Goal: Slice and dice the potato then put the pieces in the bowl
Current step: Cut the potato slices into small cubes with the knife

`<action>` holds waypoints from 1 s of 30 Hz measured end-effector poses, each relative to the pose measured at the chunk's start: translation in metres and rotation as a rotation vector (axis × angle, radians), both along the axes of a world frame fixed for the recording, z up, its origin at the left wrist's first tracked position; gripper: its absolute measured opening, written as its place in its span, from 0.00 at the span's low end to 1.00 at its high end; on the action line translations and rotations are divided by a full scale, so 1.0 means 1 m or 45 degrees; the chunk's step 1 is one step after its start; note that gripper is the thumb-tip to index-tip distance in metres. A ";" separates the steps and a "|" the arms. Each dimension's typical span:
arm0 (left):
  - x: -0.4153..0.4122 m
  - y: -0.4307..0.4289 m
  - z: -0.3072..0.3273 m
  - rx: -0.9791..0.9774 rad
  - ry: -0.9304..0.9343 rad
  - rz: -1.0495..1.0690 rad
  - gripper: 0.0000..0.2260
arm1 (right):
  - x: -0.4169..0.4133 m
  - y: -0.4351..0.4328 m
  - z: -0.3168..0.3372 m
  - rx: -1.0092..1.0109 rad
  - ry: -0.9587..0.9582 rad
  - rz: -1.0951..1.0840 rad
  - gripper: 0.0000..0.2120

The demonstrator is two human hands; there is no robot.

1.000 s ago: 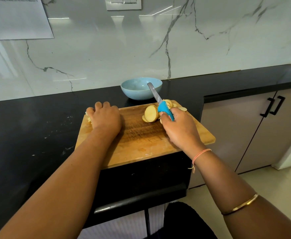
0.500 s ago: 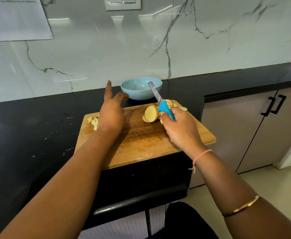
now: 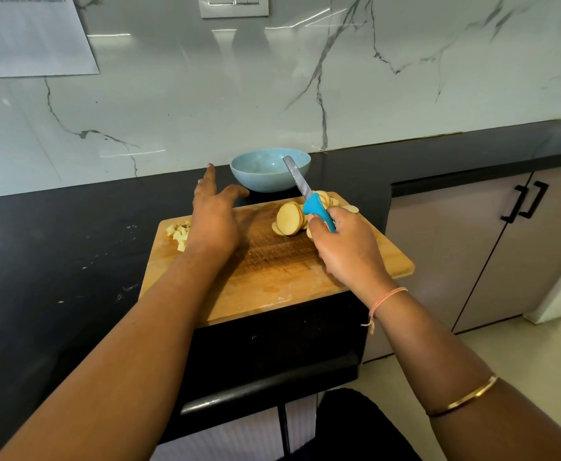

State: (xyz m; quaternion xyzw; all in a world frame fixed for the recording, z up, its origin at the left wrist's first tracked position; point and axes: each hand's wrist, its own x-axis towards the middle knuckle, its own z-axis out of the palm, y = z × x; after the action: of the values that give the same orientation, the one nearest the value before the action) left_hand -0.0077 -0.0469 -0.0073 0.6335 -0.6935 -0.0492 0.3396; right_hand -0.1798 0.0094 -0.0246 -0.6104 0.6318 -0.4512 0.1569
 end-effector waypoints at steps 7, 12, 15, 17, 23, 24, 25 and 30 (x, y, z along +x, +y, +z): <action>0.003 -0.003 0.000 0.020 0.111 0.032 0.29 | 0.000 0.000 -0.001 0.006 -0.017 0.006 0.13; 0.006 -0.002 0.003 0.142 0.055 0.120 0.38 | 0.001 0.000 0.000 -0.001 -0.016 -0.006 0.14; 0.004 0.000 0.003 0.142 0.071 0.053 0.39 | 0.001 0.001 0.000 0.004 -0.024 -0.004 0.14; 0.003 0.001 0.003 0.090 0.107 0.020 0.36 | 0.001 0.001 0.001 0.016 -0.035 -0.001 0.14; 0.002 0.002 0.005 -0.237 0.025 0.088 0.13 | 0.002 0.001 0.002 0.038 -0.047 0.005 0.14; 0.001 0.004 0.005 -0.256 -0.058 0.104 0.11 | 0.002 0.001 0.002 0.039 -0.050 0.006 0.14; -0.001 0.006 0.006 -0.266 -0.138 0.116 0.11 | 0.002 0.001 0.002 0.038 -0.049 0.007 0.14; -0.024 0.011 0.006 -0.140 -0.324 -0.176 0.20 | 0.001 0.001 0.001 0.032 -0.039 0.007 0.14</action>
State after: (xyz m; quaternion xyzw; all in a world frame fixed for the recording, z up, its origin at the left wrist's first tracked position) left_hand -0.0319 -0.0363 -0.0018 0.5656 -0.7746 0.0464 0.2790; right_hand -0.1790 0.0107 -0.0232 -0.6031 0.6334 -0.4519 0.1755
